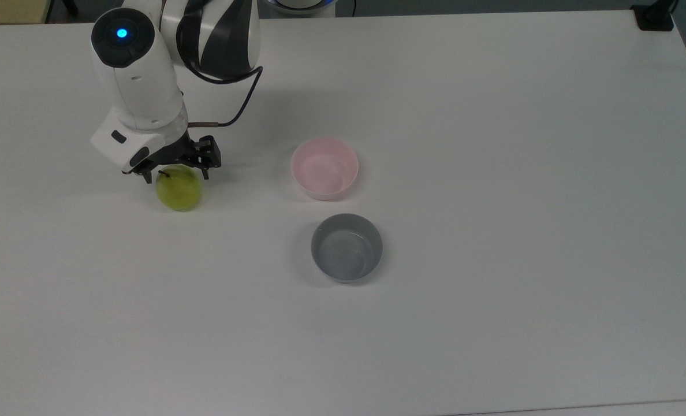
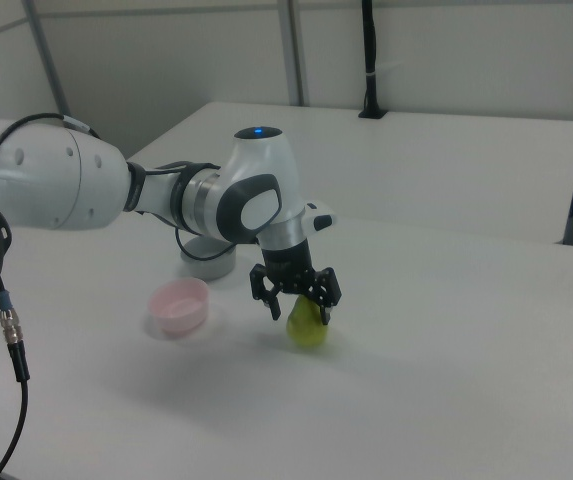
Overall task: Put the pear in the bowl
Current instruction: 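Close the gripper on the pear and lift it, then carry the held pear over the pink bowl, then lower the pear into the pink bowl, then open the gripper to release the pear and raise it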
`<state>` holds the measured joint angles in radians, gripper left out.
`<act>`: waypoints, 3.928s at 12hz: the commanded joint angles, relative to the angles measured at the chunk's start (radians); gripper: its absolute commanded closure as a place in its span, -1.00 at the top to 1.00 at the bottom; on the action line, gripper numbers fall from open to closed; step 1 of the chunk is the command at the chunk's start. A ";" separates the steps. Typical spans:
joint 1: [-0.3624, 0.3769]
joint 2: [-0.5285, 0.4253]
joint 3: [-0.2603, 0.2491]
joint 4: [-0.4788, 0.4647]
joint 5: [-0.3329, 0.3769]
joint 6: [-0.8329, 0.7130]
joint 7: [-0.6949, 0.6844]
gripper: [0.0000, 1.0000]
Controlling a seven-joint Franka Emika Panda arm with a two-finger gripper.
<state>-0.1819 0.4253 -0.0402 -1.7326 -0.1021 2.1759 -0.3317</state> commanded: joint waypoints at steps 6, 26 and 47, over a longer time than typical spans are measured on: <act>0.004 0.006 -0.001 0.005 -0.010 0.042 -0.006 -0.16; 0.369 -0.257 0.016 0.076 0.035 -0.426 0.370 -0.16; 0.368 -0.121 0.025 -0.134 0.032 -0.021 0.376 1.00</act>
<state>0.1857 0.3216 -0.0122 -1.8594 -0.0812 2.1374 0.0293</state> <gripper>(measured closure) 0.000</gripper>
